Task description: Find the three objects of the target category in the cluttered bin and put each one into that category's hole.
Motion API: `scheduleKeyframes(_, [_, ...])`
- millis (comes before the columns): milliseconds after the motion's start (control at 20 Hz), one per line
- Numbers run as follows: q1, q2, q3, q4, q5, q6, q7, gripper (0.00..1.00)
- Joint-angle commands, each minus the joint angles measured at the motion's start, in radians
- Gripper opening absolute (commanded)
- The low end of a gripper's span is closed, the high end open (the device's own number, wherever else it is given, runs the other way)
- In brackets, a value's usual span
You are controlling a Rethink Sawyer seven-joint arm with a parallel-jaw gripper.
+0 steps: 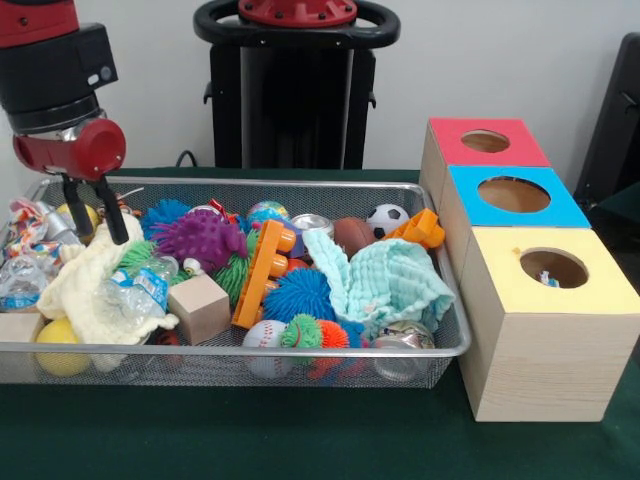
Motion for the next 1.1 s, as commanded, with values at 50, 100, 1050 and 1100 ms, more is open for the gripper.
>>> scheduleKeyframes(50, [-0.058, 0.068, 0.059, 0.132, -0.086, -0.084, -0.186, 1.00])
scheduleKeyframes(100, [-0.070, 0.077, 0.061, 0.139, -0.096, -0.098, -0.190, 1.00])
scheduleKeyframes(1050, [-0.177, 0.128, 0.118, 0.155, -0.151, -0.086, -0.187, 1.00])
scheduleKeyframes(1100, [-0.180, 0.130, 0.120, 0.152, -0.149, -0.080, -0.185, 1.00])
